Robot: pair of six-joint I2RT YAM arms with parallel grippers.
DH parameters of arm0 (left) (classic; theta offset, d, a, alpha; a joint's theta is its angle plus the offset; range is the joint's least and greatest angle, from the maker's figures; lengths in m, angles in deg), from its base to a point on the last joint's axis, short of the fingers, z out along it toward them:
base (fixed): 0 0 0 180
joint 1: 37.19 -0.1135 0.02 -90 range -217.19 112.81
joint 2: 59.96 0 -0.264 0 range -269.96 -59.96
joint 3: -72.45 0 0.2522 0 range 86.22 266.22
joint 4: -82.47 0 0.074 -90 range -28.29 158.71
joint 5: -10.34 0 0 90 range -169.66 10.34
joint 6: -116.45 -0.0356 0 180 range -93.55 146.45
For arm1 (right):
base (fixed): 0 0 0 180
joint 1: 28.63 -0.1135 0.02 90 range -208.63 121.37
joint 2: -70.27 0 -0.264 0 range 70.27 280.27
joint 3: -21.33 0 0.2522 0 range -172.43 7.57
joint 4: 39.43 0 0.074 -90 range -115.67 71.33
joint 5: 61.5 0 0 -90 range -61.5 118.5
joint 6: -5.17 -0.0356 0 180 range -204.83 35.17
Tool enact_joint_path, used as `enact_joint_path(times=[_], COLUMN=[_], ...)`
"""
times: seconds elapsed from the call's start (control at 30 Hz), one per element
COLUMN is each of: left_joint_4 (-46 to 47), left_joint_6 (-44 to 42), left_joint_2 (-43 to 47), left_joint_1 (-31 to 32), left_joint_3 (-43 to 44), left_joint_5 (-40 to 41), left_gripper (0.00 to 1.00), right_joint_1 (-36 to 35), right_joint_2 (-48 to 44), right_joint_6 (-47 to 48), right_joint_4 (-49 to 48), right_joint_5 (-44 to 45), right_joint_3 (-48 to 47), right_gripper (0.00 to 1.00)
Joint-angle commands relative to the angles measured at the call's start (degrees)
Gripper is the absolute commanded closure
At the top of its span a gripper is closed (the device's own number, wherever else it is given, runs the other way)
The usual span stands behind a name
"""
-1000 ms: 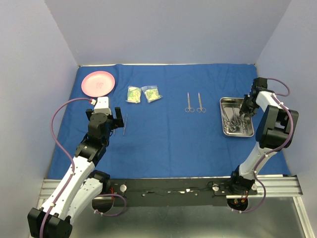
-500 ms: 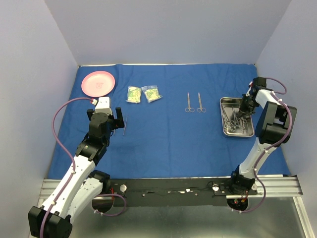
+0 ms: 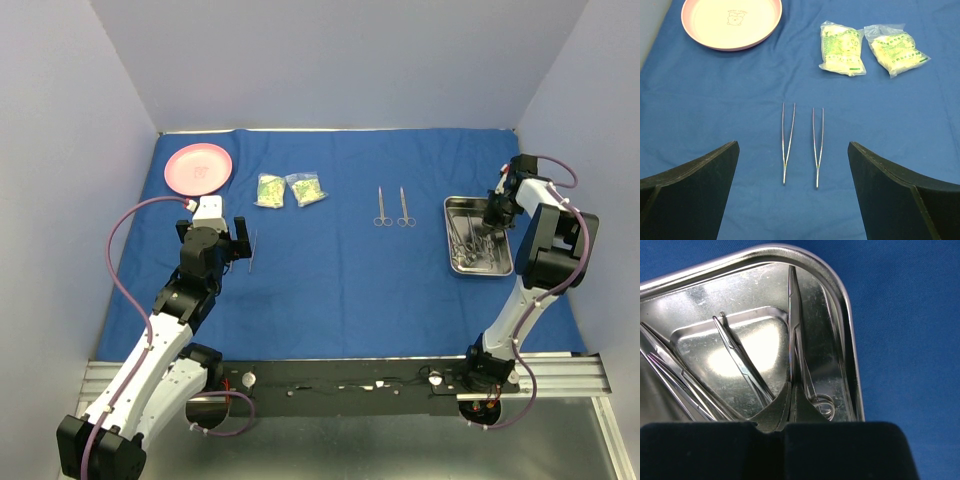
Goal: Open and lay out the surgical kit
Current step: Pick up the medical item from the container.
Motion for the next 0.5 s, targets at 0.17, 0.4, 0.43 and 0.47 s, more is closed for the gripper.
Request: enact_joint_path(times=[0.17, 0.4, 0.43, 0.47], left_joint_4=[1.7, 1.6, 1.7, 1.7], left_joint_6=[-0.8, -0.6, -0.5, -0.5], left_joint_2=[-0.3, -0.8, -0.9, -0.9], left_joint_1=[0.2, 0.1, 0.2, 0.2], left_joint_3=[-0.5, -0.2, -0.2, -0.1], left_joint_5=[-0.7, -0.3, -0.3, -0.3], left_gripper=[0.01, 0.01, 0.01, 0.01], right_joint_1=[-0.4, -6.1, -7.2, -8.5], right_joint_2=[-11.2, -19.9, -21.7, -22.7], right_joint_6=[-1.7, -7.4, -8.0, -8.4], right_joint_4=[1.7, 2.6, 2.8, 2.8], right_joint_5=[2.6, 4.8, 5.0, 5.4], right_joint_3=[1.6, 5.2, 5.9, 6.4], right_gripper=[0.99, 0.99, 0.99, 0.99])
